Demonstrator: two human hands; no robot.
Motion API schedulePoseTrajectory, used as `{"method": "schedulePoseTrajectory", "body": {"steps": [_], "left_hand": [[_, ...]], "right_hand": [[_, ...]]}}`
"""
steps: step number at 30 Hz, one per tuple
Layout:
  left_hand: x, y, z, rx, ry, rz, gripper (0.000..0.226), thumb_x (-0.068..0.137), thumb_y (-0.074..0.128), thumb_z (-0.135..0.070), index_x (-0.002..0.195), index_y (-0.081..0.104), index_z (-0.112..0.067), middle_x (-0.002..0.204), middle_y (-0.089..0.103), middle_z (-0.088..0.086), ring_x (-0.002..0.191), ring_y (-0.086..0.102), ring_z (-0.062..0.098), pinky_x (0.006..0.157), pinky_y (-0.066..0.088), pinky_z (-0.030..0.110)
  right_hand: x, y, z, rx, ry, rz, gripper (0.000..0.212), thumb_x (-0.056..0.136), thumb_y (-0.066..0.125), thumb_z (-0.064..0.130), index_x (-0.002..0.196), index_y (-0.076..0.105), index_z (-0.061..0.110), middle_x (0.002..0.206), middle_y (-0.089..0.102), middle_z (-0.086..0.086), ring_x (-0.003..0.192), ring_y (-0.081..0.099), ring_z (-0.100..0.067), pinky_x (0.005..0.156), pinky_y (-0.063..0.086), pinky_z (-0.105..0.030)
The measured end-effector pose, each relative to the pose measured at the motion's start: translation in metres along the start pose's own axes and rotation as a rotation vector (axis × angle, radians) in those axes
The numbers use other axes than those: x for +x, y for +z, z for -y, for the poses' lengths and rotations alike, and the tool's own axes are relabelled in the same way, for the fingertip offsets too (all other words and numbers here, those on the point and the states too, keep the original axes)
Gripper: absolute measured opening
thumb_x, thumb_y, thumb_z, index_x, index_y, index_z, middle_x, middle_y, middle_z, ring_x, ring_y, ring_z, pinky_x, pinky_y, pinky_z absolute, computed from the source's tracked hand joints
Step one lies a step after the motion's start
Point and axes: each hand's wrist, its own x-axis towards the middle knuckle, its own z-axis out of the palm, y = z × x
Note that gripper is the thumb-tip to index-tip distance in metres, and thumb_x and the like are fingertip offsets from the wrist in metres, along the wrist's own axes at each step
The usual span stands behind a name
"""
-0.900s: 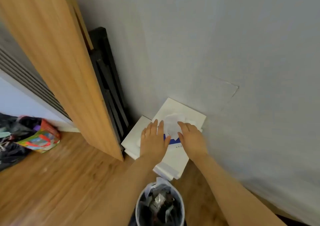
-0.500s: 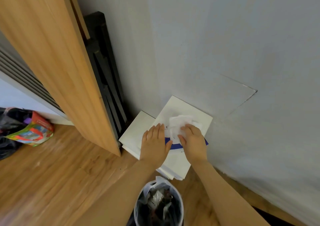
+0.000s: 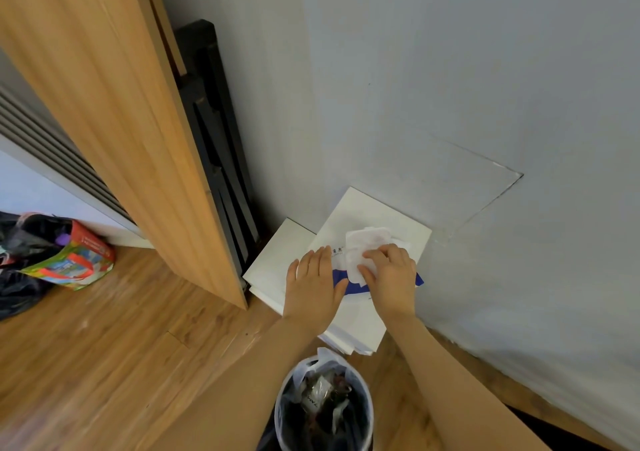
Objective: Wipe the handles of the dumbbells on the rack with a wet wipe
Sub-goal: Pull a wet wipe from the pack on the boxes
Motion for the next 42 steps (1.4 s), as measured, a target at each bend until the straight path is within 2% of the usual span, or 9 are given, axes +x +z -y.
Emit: {"method": "schedulePoseTrajectory", "body": {"steps": [11,13,16,22,25,28,30,35,42], "left_hand": [[0.010,0.013,-0.002,0.027,0.070,-0.017,0.059,0.102,0.029,-0.053,0.155,0.024,-0.027,0.163,0.020,-0.002,0.149,0.020,0.024,0.122,0.005,0.041],[0.013,0.015,-0.003,0.009,0.092,-0.024,0.058,0.100,0.039,-0.052,0.150,0.038,-0.024,0.158,0.034,0.003,0.144,0.034,0.029,0.120,0.016,0.045],[0.019,0.022,-0.004,0.010,0.140,-0.128,0.048,0.087,0.064,-0.046,0.125,0.065,-0.016,0.131,0.064,0.010,0.114,0.064,0.035,0.100,0.045,0.050],[0.023,0.020,-0.006,-0.043,0.133,-0.138,0.042,0.088,0.057,-0.044,0.115,0.069,-0.015,0.121,0.069,0.011,0.102,0.069,0.035,0.092,0.051,0.051],[0.023,0.018,-0.006,-0.054,0.155,-0.151,0.043,0.089,0.064,-0.041,0.122,0.066,-0.014,0.129,0.064,0.012,0.111,0.065,0.037,0.100,0.046,0.052],[0.019,0.008,-0.009,-0.066,0.134,-0.098,0.052,0.101,0.043,-0.046,0.146,0.044,-0.020,0.155,0.038,0.006,0.140,0.038,0.031,0.120,0.018,0.044],[0.016,0.004,-0.011,-0.057,0.110,-0.086,0.053,0.103,0.033,-0.048,0.151,0.035,-0.024,0.161,0.027,0.001,0.146,0.027,0.026,0.122,0.008,0.040],[0.002,-0.013,-0.020,0.045,0.067,-0.033,0.051,0.104,0.025,-0.049,0.152,0.027,-0.031,0.163,0.018,-0.005,0.149,0.018,0.020,0.122,0.003,0.037],[-0.028,-0.047,-0.034,0.137,0.054,-0.092,0.051,0.104,0.019,-0.049,0.152,0.028,-0.031,0.163,0.019,-0.003,0.149,0.017,0.021,0.123,0.007,0.042]], "right_hand": [[0.004,-0.006,-0.009,0.055,0.010,0.094,0.041,0.092,0.064,0.027,0.130,0.054,0.013,0.133,0.054,-0.007,0.117,0.056,-0.025,0.102,0.048,-0.035],[0.003,-0.007,-0.011,0.184,0.006,0.031,0.028,0.091,0.065,0.017,0.118,0.062,0.008,0.121,0.059,-0.010,0.108,0.059,-0.027,0.094,0.051,-0.037],[0.002,-0.012,-0.013,0.281,0.022,-0.017,0.020,0.093,0.060,0.012,0.109,0.067,0.004,0.113,0.061,-0.012,0.103,0.060,-0.030,0.091,0.051,-0.038],[0.004,-0.017,-0.013,0.189,0.028,0.141,0.037,0.094,0.058,0.022,0.128,0.057,0.006,0.133,0.056,-0.013,0.116,0.057,-0.029,0.106,0.044,-0.038],[0.006,-0.018,-0.013,0.200,0.015,0.098,0.035,0.094,0.059,0.022,0.125,0.059,0.007,0.131,0.058,-0.012,0.113,0.059,-0.029,0.104,0.046,-0.039],[0.005,-0.022,-0.011,0.228,0.016,0.054,0.034,0.094,0.058,0.023,0.125,0.060,0.007,0.128,0.060,-0.013,0.109,0.062,-0.031,0.100,0.050,-0.043],[0.004,-0.026,-0.009,0.231,-0.005,0.020,0.033,0.093,0.058,0.022,0.122,0.062,0.007,0.125,0.061,-0.012,0.106,0.062,-0.028,0.098,0.051,-0.038],[0.002,-0.036,-0.007,0.442,0.093,-0.011,0.028,0.097,0.055,0.018,0.121,0.060,0.003,0.103,0.059,0.014,0.077,0.061,0.008,0.064,0.041,0.002],[-0.019,-0.071,-0.008,0.524,-0.030,-0.059,0.015,0.096,0.057,0.011,0.103,0.071,0.010,0.103,0.067,0.002,0.085,0.062,-0.005,0.075,0.048,-0.007]]}}
